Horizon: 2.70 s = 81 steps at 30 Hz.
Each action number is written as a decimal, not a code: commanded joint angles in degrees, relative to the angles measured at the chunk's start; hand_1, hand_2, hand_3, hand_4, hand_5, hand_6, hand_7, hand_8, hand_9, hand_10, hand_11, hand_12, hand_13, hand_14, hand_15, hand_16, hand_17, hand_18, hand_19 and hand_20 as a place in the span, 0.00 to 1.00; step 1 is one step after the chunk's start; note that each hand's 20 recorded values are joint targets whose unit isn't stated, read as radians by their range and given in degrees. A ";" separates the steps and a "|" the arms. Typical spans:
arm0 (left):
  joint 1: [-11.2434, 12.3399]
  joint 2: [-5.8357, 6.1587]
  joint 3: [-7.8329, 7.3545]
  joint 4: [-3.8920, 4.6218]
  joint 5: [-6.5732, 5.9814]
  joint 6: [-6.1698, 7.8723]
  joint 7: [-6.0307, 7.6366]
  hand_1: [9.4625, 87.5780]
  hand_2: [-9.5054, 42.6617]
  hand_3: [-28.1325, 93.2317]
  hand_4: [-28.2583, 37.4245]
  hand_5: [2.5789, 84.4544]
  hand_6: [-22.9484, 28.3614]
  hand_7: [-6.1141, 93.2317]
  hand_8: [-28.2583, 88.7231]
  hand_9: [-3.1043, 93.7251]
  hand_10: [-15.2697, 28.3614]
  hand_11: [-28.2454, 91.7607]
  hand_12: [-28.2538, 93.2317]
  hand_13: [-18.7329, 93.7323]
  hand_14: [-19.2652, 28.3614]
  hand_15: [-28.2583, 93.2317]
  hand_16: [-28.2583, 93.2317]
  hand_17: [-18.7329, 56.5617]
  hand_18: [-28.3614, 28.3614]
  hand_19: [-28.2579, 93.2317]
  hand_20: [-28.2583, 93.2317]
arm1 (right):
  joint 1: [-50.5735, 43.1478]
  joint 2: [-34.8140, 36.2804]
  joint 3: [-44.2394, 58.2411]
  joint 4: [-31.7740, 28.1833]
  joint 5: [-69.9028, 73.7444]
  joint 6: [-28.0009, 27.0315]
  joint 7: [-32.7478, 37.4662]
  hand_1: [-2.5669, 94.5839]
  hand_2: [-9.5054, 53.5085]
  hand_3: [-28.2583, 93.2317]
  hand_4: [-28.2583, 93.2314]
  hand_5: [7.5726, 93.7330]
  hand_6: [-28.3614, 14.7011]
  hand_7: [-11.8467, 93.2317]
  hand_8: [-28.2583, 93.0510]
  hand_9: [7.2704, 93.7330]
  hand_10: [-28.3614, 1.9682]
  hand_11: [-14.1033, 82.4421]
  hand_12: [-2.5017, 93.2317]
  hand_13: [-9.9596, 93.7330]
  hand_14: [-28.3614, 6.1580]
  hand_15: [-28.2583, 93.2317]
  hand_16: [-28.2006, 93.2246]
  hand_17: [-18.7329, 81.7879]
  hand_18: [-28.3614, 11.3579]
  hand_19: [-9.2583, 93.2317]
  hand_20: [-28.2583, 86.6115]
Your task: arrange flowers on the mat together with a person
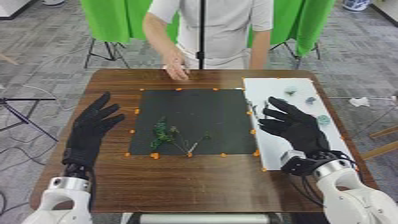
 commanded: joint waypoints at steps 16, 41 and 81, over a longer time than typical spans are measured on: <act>0.64 -0.75 0.04 0.48 -0.32 -0.49 -0.12 0.14 0.27 0.88 0.00 0.38 0.50 0.17 0.17 0.37 0.71 0.39 0.31 0.39 0.91 0.56 0.20 0.12 0.95 0.59 0.34 | 0.20 0.43 0.94 0.91 -0.33 0.14 -1.44 0.21 0.22 0.88 0.00 0.40 0.75 0.25 0.13 0.43 0.52 0.21 0.17 0.42 0.30 0.41 0.39 0.23 0.15 0.54 0.41; 0.45 -0.90 -0.15 0.53 -0.33 -0.55 -0.29 0.15 0.27 0.88 0.00 0.38 0.51 0.17 0.17 0.37 0.71 0.39 0.31 0.39 0.91 0.56 0.19 0.12 0.95 0.59 0.34 | 0.68 -0.01 0.32 1.07 -0.19 0.11 -1.39 0.22 0.22 0.89 0.00 0.41 0.74 0.26 0.13 0.43 0.52 0.21 0.17 0.44 0.30 0.42 0.39 0.23 0.15 0.54 0.42; 1.34 0.10 -0.07 -0.43 -0.64 0.44 0.30 0.16 0.27 0.88 0.00 0.38 0.52 0.18 0.17 0.37 0.72 0.40 0.31 0.39 0.91 0.57 0.19 0.12 0.95 0.60 0.34 | 10.44 9.90 -2.49 0.78 -26.05 13.12 11.85 0.29 0.13 0.89 0.02 0.47 0.68 0.28 0.13 0.54 0.42 0.44 0.21 0.55 0.36 0.69 0.34 0.32 0.10 0.72 0.48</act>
